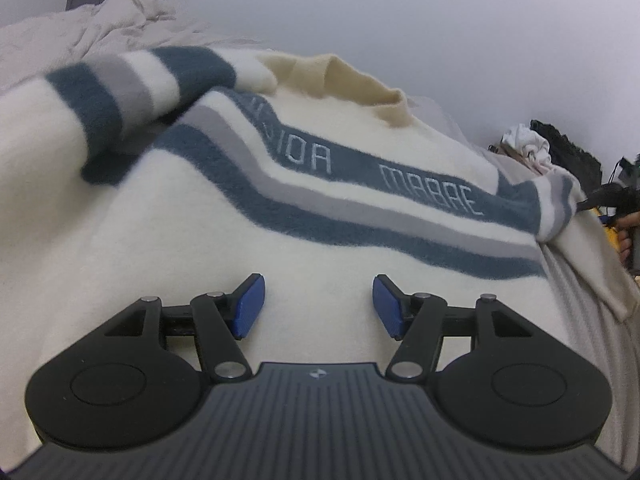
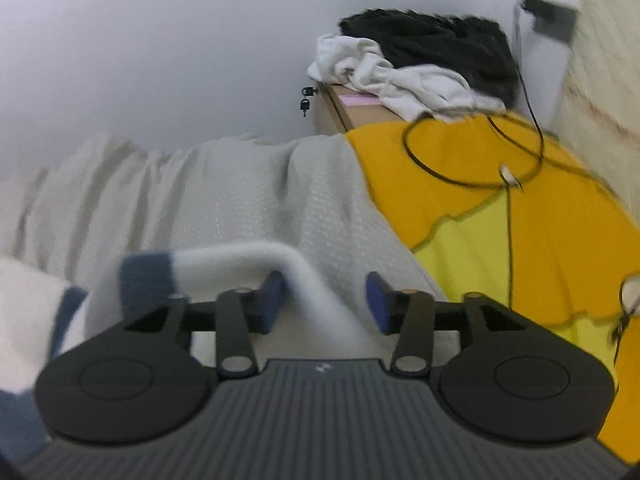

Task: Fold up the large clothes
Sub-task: 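Pull the held sleeve outward from the sweater body with the right gripper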

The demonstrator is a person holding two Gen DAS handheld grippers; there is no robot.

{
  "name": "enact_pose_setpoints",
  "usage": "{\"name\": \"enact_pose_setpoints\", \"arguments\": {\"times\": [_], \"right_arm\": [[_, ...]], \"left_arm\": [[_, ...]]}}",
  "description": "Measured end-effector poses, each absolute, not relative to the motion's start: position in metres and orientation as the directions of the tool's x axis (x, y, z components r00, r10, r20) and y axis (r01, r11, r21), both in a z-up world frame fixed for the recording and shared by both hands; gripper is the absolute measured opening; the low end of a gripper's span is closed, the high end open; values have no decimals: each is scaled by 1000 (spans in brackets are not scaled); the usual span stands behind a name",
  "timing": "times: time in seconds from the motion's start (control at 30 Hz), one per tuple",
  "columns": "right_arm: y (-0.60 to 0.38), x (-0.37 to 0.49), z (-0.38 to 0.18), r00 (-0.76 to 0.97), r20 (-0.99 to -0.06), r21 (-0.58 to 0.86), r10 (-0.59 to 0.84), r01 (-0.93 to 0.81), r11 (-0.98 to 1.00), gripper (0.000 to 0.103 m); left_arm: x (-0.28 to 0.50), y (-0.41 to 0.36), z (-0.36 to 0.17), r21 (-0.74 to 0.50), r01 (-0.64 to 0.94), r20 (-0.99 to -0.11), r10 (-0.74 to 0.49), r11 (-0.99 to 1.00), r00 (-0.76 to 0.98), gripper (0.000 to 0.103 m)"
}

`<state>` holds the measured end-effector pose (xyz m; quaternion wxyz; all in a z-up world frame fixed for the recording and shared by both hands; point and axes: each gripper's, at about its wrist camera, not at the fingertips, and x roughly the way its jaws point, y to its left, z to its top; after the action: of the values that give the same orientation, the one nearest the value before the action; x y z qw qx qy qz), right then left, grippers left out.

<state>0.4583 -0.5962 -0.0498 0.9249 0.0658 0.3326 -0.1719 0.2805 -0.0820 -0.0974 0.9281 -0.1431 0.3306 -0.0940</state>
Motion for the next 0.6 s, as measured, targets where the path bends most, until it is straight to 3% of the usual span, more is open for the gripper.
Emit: {"name": "enact_pose_setpoints", "arguments": {"times": [0.1, 0.3, 0.47, 0.6], "right_arm": [[-609, 427, -37, 734, -642, 88, -222, 358, 930, 51], [-624, 358, -21, 747, -628, 86, -220, 347, 934, 51], [-629, 314, -40, 729, -664, 161, -164, 354, 921, 51], [-619, 303, -65, 682, -704, 89, -197, 360, 929, 49]], "left_arm": [[276, -82, -95, -346, 74, -586, -277, 935, 761, 66], [260, -80, -91, -386, 53, -582, -288, 921, 760, 66], [246, -85, -89, -383, 45, -575, -276, 923, 770, 66], [242, -84, -89, -414, 40, -553, -287, 909, 782, 66]]}}
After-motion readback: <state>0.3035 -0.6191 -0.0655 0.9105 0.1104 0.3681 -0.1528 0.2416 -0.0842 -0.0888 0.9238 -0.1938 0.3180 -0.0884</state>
